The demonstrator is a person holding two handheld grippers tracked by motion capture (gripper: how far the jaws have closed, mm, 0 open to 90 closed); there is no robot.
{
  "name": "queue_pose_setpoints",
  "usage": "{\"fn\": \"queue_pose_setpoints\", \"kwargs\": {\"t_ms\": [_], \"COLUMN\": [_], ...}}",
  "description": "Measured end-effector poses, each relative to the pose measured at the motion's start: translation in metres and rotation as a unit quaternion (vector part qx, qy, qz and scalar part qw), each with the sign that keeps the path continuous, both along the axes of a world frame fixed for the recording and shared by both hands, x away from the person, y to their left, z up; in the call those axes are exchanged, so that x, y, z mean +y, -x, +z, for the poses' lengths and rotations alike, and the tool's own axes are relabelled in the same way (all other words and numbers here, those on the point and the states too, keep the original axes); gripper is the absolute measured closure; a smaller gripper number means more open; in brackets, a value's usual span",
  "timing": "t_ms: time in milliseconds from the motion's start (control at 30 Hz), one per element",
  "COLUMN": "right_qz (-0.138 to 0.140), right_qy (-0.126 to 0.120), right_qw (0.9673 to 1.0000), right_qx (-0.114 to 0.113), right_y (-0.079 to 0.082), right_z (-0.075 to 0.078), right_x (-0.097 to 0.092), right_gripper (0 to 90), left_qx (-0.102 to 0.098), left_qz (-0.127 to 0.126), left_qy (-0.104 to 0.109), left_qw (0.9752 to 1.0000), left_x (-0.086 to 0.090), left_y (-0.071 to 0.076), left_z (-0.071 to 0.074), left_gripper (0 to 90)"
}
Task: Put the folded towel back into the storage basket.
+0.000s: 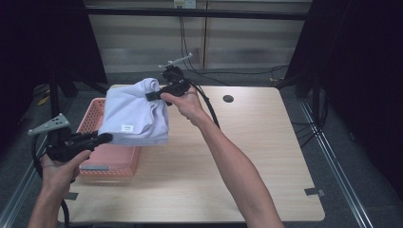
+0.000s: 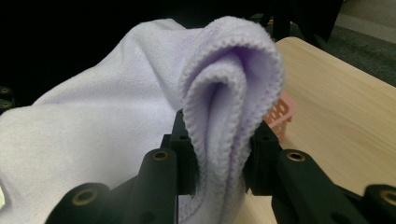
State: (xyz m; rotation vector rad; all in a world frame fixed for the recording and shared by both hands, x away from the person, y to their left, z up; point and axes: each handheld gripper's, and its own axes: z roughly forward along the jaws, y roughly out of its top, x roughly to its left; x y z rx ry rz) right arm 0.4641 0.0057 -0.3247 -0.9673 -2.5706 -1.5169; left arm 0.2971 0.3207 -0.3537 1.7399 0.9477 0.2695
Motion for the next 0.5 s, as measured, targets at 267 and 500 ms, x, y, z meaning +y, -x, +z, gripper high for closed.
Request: {"fn": "queue_pose_setpoints", "kwargs": {"t_ms": [267,500], "right_qz": [-0.004,-0.006], "right_qy": [0.009,0.007], "right_qw": [1.0000,0.9999], "right_qx": [0.001,0.010], "right_y": [-0.003,-0.001], "right_z": [0.001,-0.012], "right_x": [0.039,0.069], "right_gripper": [69.6,69.8], "left_qx": [0.009,0.020], "left_qz": [0.033,0.054], "left_qy": [-0.004,-0.013], "left_qw": [0.9994,0.9983], "left_x": [0.033,0.058], "left_y": [0.000,0.005], "left_z": [-0.003,-0.008], "left_gripper": [70.4,70.4]}}
